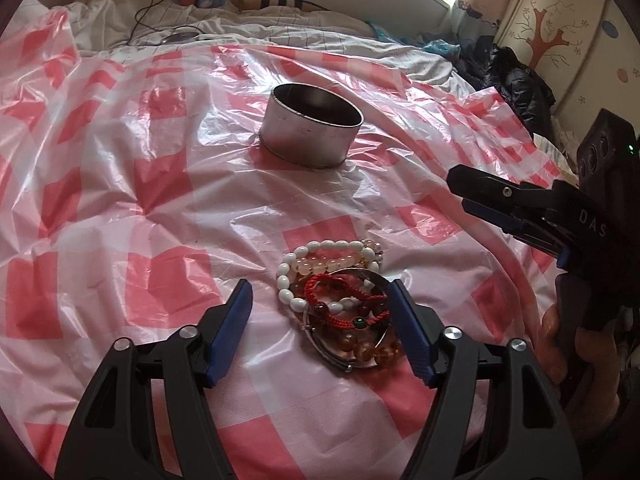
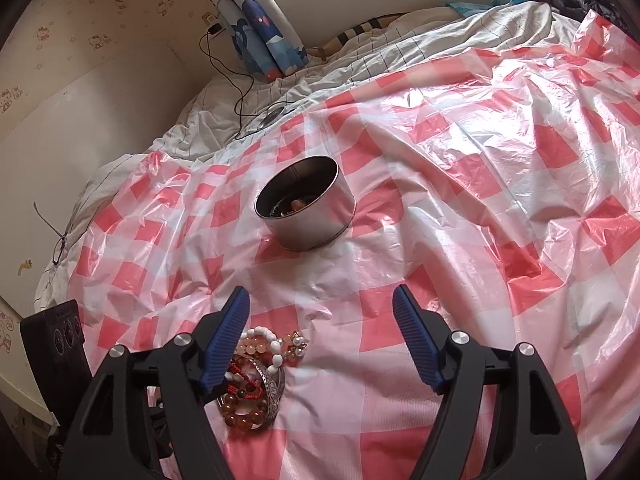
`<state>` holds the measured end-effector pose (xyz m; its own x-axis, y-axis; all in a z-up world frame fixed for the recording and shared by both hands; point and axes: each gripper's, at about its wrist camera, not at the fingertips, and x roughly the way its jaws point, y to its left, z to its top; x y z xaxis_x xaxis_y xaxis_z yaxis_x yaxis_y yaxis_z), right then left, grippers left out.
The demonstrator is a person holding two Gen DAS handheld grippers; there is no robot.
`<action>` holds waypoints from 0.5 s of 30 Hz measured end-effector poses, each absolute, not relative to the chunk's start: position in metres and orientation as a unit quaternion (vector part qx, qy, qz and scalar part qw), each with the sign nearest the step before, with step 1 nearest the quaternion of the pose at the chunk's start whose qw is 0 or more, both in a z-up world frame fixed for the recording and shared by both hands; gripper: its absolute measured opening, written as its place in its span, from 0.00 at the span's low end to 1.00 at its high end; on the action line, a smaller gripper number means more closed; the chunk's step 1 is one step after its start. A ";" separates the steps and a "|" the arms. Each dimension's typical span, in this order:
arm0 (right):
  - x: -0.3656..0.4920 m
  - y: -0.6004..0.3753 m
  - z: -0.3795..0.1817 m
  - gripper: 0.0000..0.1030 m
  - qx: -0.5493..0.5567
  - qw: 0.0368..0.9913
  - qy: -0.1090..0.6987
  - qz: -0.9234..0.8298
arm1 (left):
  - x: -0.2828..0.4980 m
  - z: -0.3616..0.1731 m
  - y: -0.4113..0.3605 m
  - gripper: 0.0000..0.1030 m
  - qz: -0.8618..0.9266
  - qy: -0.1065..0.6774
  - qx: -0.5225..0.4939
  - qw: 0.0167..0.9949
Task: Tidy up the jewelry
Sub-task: 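Grasp the amber bead bracelet with the left tool while the right tool grasps the silver bangle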
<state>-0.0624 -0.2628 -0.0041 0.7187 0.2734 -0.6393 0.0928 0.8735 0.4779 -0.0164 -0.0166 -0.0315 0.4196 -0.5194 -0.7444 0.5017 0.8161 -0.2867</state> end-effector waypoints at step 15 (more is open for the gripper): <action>-0.062 -0.262 -0.005 0.72 0.254 0.891 0.372 0.061 | -0.019 -0.018 -0.011 0.04 -0.355 0.434 -0.029 0.828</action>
<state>-0.0620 -0.2624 -0.0051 0.7152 0.2970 -0.6327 0.0814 0.8637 0.4974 -0.0189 -0.0110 -0.0176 0.3712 -0.6125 -0.6979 0.5620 0.7465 -0.3562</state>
